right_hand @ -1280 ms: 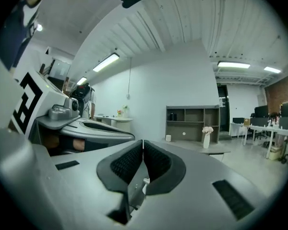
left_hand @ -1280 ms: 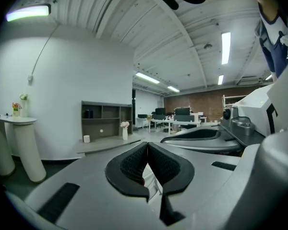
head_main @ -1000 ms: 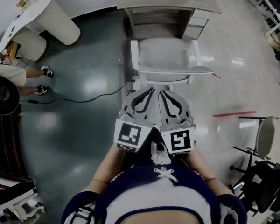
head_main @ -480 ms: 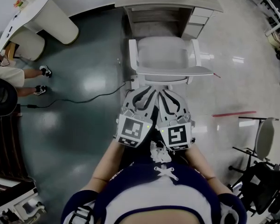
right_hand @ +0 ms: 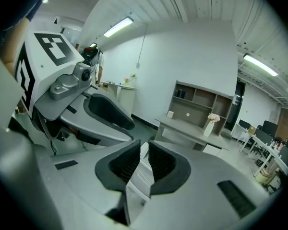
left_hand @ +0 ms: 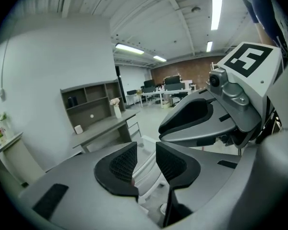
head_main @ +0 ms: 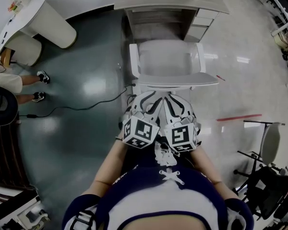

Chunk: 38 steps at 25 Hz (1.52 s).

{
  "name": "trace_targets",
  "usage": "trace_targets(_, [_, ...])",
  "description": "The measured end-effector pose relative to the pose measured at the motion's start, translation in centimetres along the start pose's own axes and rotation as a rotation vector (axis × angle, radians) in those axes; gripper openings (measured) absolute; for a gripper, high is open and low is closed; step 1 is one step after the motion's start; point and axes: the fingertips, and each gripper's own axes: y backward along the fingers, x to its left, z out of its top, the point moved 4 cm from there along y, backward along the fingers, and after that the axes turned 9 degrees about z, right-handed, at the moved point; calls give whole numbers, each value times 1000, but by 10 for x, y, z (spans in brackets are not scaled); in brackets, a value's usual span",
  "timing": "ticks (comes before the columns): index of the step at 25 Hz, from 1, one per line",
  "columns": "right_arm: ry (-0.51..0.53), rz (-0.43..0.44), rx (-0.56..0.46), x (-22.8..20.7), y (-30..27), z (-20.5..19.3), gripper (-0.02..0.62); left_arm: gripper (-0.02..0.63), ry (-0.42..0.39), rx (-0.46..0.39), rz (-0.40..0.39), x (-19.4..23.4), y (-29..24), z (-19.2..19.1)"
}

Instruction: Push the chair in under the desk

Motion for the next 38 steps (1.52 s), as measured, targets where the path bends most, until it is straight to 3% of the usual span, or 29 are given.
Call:
trace_targets(10, [44, 56, 156, -14, -37, -27, 92, 156, -87, 102, -70, 9, -38, -21])
trace_targets(17, [152, 69, 260, -19, -58, -46, 100, 166, -154, 173, -100, 11, -60, -38])
trace_targets(29, [208, 110, 414, -30, -91, -86, 109, 190, -259, 291, -172, 9, -98, -74])
trace_targets(35, [426, 74, 516, -36, -100, -108, 110, 192, -371, 340, -191, 3, -114, -86])
trace_targets(38, [464, 64, 546, -40, -105, -116, 110, 193, -414, 354, -205, -2, -122, -92])
